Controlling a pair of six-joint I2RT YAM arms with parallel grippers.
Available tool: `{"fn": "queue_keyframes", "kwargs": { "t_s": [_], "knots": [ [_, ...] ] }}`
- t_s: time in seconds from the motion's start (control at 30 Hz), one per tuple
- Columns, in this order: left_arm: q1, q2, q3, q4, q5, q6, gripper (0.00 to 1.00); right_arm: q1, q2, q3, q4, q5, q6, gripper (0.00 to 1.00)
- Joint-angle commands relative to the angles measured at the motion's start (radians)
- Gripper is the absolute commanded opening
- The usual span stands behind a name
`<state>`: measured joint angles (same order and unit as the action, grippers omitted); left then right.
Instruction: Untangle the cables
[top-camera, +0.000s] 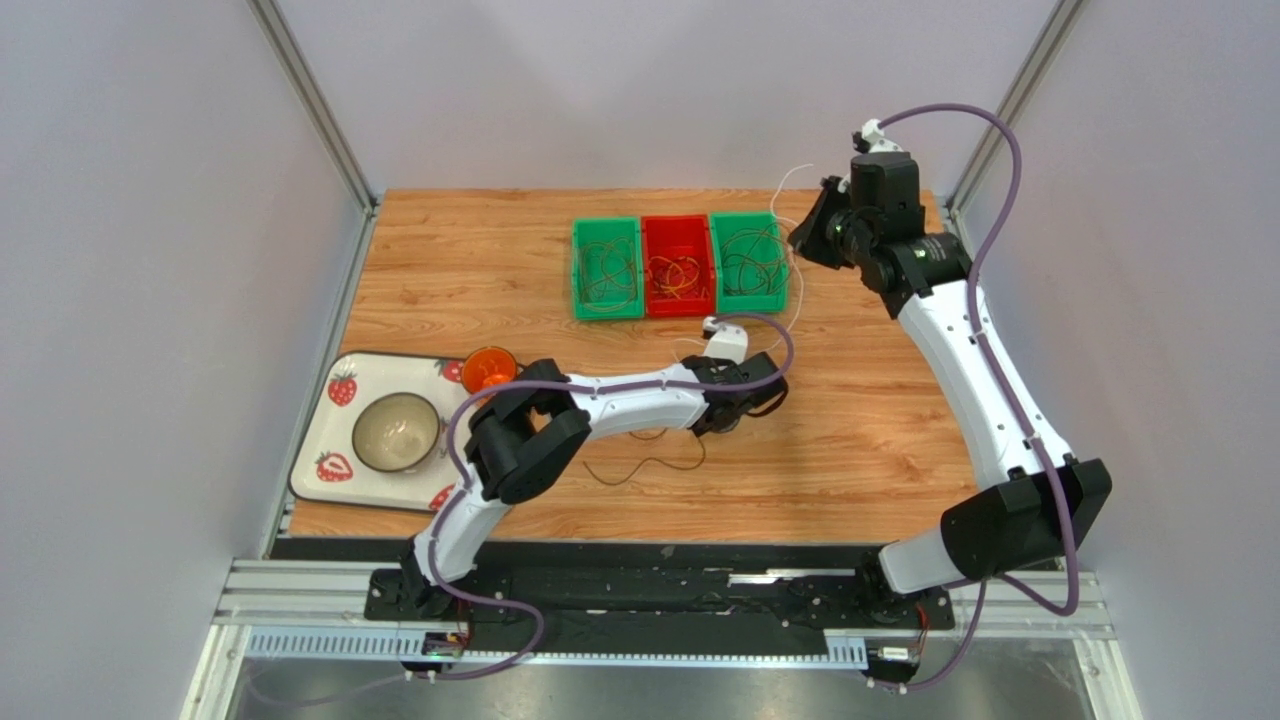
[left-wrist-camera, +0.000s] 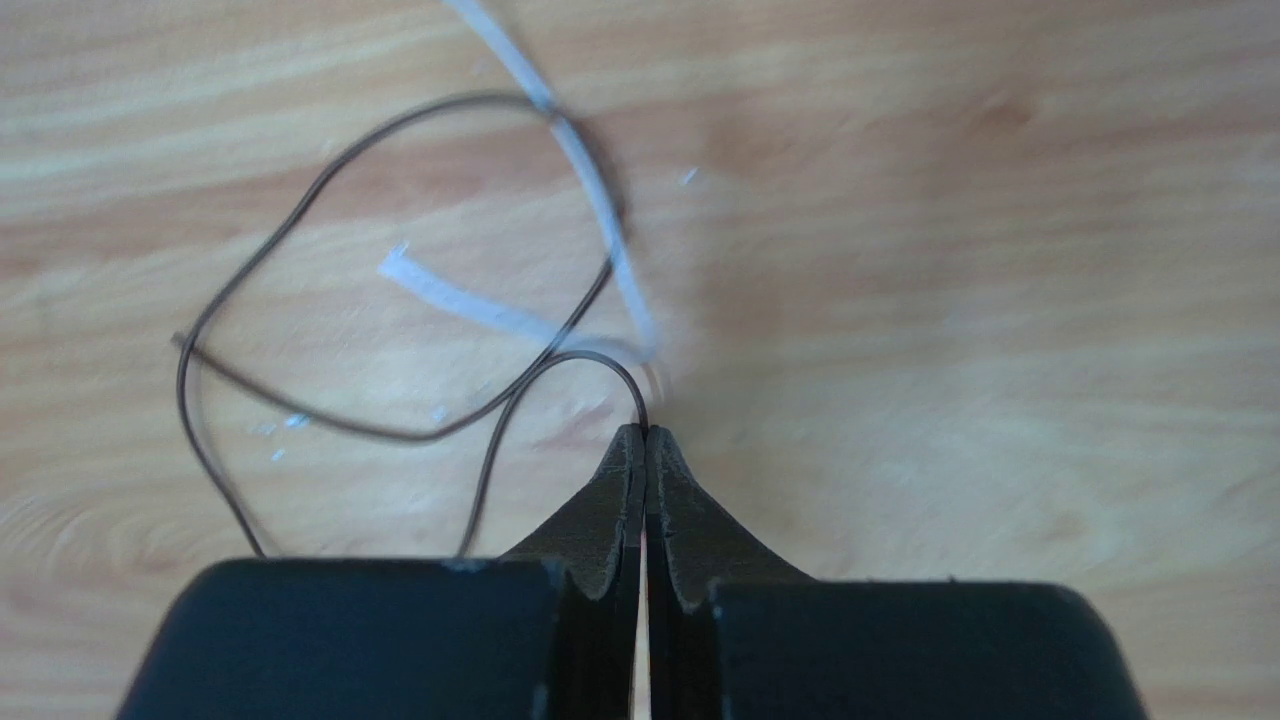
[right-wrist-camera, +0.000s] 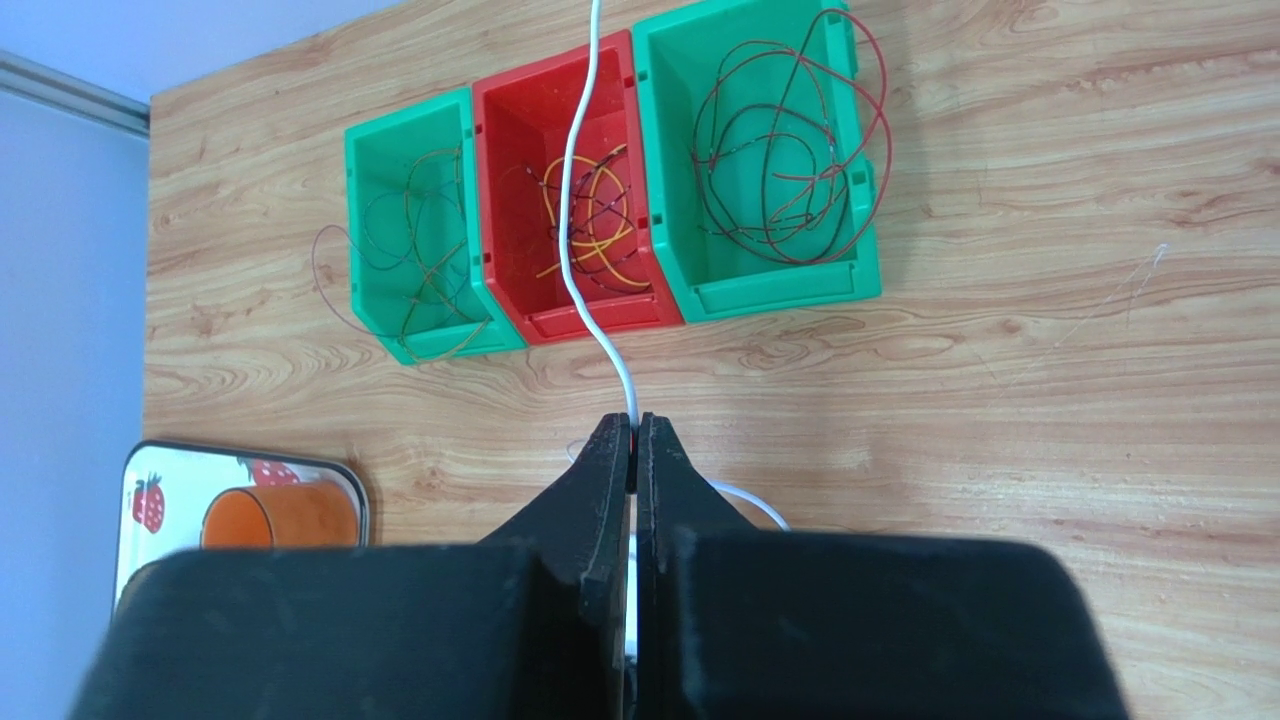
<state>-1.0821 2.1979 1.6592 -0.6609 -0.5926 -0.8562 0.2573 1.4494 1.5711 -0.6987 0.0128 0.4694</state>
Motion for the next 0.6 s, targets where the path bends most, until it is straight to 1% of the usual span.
{"fn": "queue_keyframes", "kwargs": {
  "t_s": [0.0, 0.07, 0.1, 0.17, 0.2, 0.23, 0.27, 0.3, 0.33, 0.37, 0.47, 0.57],
  "knots": [
    [0.004, -0.211, -0.134, -0.057, 0.104, 0.072, 0.00, -0.041, 0.011, 0.085, 0.030, -0.056, 0.034, 0.00],
    [0.004, -0.318, -0.194, -0.042, 0.132, 0.120, 0.00, -0.049, 0.040, 0.151, 0.022, -0.054, 0.043, 0.00],
    [0.004, -0.430, -0.253, -0.033, 0.170, 0.152, 0.00, -0.052, 0.051, 0.176, 0.019, -0.054, 0.051, 0.00],
    [0.002, -0.536, -0.297, -0.077, 0.149, 0.193, 0.00, -0.053, 0.081, 0.251, 0.010, -0.054, 0.060, 0.00],
    [0.004, -0.623, -0.329, -0.097, 0.108, 0.207, 0.00, -0.053, 0.095, 0.286, -0.001, -0.060, 0.061, 0.00],
    [0.013, -0.660, -0.340, -0.127, 0.085, 0.218, 0.00, -0.058, 0.110, 0.373, -0.011, -0.062, 0.061, 0.00],
    [0.016, -0.694, -0.352, -0.179, 0.061, 0.218, 0.00, -0.058, 0.147, 0.420, -0.040, -0.063, 0.058, 0.00],
    [0.022, -0.749, -0.383, -0.193, 0.035, 0.226, 0.00, -0.059, 0.164, 0.469, -0.057, -0.065, 0.052, 0.00],
    [0.033, -0.773, -0.395, -0.215, 0.022, 0.218, 0.00, -0.059, 0.186, 0.527, -0.076, -0.062, 0.045, 0.00],
    [0.037, -0.794, -0.421, -0.256, -0.004, 0.206, 0.00, -0.059, 0.218, 0.626, -0.114, -0.048, 0.041, 0.00],
    [0.051, -0.880, -0.484, -0.295, -0.047, 0.175, 0.00, -0.072, 0.256, 0.797, -0.157, -0.028, 0.031, 0.00],
    [0.080, -0.951, -0.554, -0.310, -0.047, 0.143, 0.00, -0.101, 0.272, 0.877, -0.156, -0.027, 0.035, 0.00]
  ]
}}
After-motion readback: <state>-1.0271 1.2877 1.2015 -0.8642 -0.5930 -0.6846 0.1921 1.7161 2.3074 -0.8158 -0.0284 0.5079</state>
